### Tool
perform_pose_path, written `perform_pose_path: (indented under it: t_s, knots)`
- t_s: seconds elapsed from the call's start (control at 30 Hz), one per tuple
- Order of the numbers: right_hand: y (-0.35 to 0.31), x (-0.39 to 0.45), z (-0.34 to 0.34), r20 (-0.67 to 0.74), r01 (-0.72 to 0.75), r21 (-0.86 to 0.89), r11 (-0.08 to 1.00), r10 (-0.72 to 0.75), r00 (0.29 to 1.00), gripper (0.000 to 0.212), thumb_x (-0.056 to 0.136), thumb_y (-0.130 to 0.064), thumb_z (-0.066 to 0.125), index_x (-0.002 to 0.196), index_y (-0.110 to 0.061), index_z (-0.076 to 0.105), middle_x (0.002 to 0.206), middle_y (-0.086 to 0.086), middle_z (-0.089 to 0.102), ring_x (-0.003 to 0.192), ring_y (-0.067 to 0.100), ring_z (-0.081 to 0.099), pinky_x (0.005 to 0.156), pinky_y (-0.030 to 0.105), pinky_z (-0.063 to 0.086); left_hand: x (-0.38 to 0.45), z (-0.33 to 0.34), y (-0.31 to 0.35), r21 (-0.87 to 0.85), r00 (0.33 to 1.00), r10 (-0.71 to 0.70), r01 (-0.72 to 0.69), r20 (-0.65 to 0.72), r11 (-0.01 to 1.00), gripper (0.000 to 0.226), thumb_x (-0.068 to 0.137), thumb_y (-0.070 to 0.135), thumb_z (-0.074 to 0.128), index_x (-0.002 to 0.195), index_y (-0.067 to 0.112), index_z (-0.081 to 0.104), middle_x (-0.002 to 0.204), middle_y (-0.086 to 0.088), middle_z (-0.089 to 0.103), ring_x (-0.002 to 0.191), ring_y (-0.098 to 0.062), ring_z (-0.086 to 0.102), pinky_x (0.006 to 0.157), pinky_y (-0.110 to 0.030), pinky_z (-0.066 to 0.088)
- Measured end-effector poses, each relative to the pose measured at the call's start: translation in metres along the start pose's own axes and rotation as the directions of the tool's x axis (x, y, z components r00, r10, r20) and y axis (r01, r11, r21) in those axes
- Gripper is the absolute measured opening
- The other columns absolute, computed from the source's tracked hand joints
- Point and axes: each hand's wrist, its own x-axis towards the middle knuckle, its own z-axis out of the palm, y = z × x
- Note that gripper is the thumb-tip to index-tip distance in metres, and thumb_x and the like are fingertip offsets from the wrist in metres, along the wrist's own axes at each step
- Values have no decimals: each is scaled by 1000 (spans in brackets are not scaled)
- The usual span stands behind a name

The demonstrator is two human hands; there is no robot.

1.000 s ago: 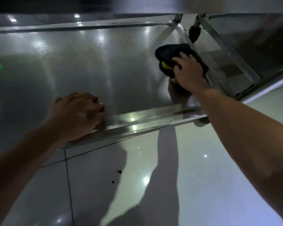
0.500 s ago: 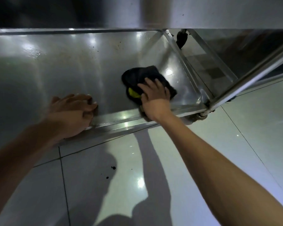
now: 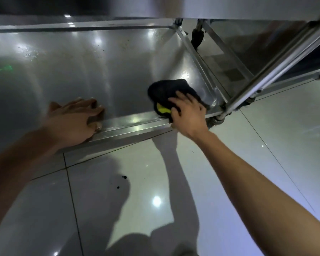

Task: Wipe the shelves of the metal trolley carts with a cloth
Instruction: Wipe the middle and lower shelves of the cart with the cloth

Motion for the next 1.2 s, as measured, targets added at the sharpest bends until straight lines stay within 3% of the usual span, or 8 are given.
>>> perform_pose_path:
  t_s: [0.1,0.23,0.37,0.5,0.73,1.2]
  knots:
    - [34,3,-8,-60,-140,22,990,141,988,41,96,-34,45,136,-37,55,157,-11,36,146,19,25,113,52,20,-1,5,2,-22,1000,0,0,2,1000,62,92,60,31,152,45,31,165,13,17,151,-16,20,115,-41,21]
    - [16,-1,2,-113,-131,-31,991,126,985,47,92,-38,40,137,-34,55,155,-9,40,142,22,29,106,53,25,-9,8,11,-139,991,-34,16,-130,990,49,92,41,59,140,36,55,159,3,35,148,-24,28,117,-48,22]
    - [-40,-22,24,-102,7,-48,999,-12,995,46,94,-40,38,134,-32,57,153,-8,43,138,24,32,99,47,27,-16,2,12,-97,972,-28,5,-233,995,31,86,33,64,117,33,67,144,2,50,134,-25,40,103,-46,28]
    - [-113,-51,48,-88,192,-54,980,-196,977,39,97,-39,44,131,-31,61,150,-7,48,137,25,38,97,45,29,-31,-3,8,-54,977,-10,-2,-213,999,28,88,31,57,115,28,67,126,-1,59,118,-29,49,93,-44,33]
    - [-193,-83,75,19,471,-88,878,-471,882,38,96,-39,52,132,-26,60,149,-2,50,135,31,42,95,46,30,-68,-13,-23,-101,981,-112,97,-157,990,28,91,24,51,111,27,69,116,-3,64,111,-30,54,92,-42,37]
    - [-190,-79,61,-59,521,59,852,-518,853,30,98,-20,56,126,-22,65,142,1,56,125,31,50,94,46,36,-86,-15,-47,-129,978,-102,79,-183,989,31,91,26,49,117,23,66,113,-4,64,108,-30,55,86,-40,37]
